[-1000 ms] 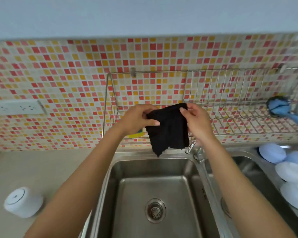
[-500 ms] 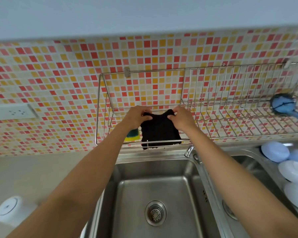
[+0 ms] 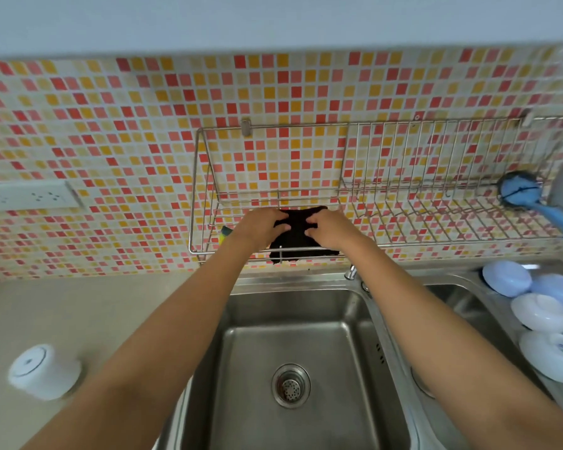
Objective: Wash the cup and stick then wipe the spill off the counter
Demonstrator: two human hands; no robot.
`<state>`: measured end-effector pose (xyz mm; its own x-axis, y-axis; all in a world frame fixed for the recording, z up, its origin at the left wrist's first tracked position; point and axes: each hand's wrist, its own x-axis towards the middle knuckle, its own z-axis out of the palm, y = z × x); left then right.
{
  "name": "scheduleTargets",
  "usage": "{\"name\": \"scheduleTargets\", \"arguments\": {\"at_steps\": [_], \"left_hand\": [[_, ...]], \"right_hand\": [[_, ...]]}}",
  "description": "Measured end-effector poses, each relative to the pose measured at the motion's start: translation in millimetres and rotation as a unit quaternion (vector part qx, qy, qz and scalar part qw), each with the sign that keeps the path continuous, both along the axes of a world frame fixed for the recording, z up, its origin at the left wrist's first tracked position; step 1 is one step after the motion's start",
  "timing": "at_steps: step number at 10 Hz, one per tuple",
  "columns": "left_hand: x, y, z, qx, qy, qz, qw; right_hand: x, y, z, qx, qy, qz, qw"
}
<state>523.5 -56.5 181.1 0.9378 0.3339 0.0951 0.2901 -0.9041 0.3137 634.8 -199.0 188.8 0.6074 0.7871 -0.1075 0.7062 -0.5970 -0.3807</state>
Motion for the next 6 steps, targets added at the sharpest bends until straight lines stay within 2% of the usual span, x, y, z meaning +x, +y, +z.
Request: {"name": "scheduleTargets", "arguments": {"at_steps": [1,2,3,4,5,6], "left_hand": [[-21,-7,5,-0.002,-0.053,0.047,0.997],[-48,-13,0,0.023,-0.01,0.088,0.996],[-74,-20,-12,0.061,0.024,0.118,0.991],[-94,-34,-18,0.1,0.038,0.132,0.985],[-114,-53,-24,0.093,0.029,0.115,0.989],[-123,-52,-12,0.071,0.013,0.103,0.992]], "right_hand": [[-6,-10,-2,0.038,-0.031,-0.029,0.998],[-21,-23,1,0.063,-0.071,-0.038,0.995],[-42,-31,0,0.026,-0.124,-0.028,0.992],[-69,-34,-9,-0.014,-0.151,-0.009,0.988],[-111,-37,-14,0.001,-0.164,0.041,0.986],[-123,-34,-1,0.033,-0.159,0.032,0.986]]}}
